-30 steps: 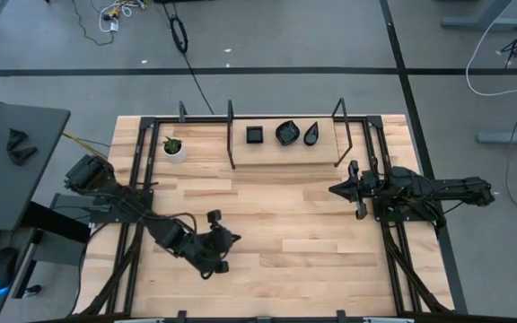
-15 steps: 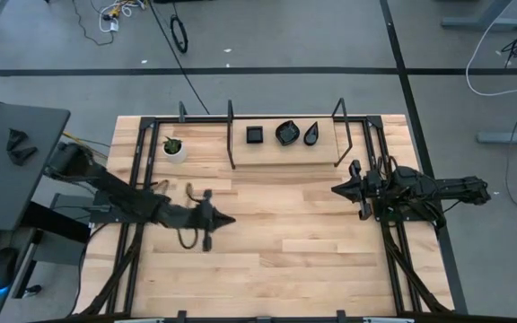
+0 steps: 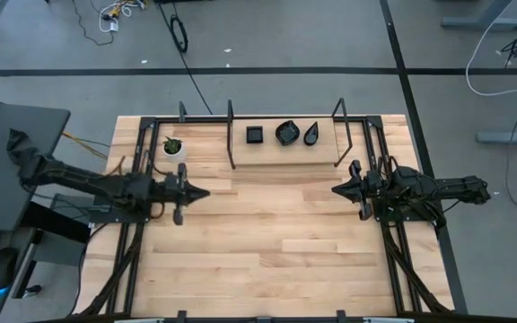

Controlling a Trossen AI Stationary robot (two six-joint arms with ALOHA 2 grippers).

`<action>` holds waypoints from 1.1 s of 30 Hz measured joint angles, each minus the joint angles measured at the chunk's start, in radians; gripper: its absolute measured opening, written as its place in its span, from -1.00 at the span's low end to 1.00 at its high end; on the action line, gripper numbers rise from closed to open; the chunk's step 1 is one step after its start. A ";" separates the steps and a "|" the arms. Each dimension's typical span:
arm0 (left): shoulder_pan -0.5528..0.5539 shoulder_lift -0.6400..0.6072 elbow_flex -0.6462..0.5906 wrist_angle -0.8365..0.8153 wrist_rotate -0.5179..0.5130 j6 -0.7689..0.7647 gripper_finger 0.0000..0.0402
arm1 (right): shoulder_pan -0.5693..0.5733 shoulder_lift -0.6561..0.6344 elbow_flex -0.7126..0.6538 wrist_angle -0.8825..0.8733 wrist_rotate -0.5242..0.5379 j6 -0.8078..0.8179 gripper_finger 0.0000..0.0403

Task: Pick & Place Mini shaped plates
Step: Return to Home Position

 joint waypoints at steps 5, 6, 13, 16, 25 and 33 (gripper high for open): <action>0.097 -0.199 -0.039 -0.149 0.101 0.000 -0.99 | 0.000 0.000 0.000 0.000 0.000 0.000 -0.91; 0.112 -0.234 -0.050 -0.172 0.114 -0.002 -0.99 | 0.000 0.000 0.000 0.000 0.000 0.000 -0.91; 0.166 -0.468 -0.159 -0.219 0.188 -0.013 -0.99 | 0.000 0.000 -0.001 0.000 0.000 -0.001 -0.91; 0.174 -0.554 -0.174 -0.293 0.202 -0.001 -0.99 | 0.000 0.000 -0.001 0.000 0.000 -0.002 -0.91; 0.210 -0.635 -0.172 -0.414 0.239 0.086 -0.99 | 0.000 0.000 -0.002 0.000 0.000 -0.002 -0.91; 0.219 -0.629 -0.172 -0.422 0.241 0.135 -0.99 | 0.000 0.000 -0.002 0.000 0.000 0.000 -0.91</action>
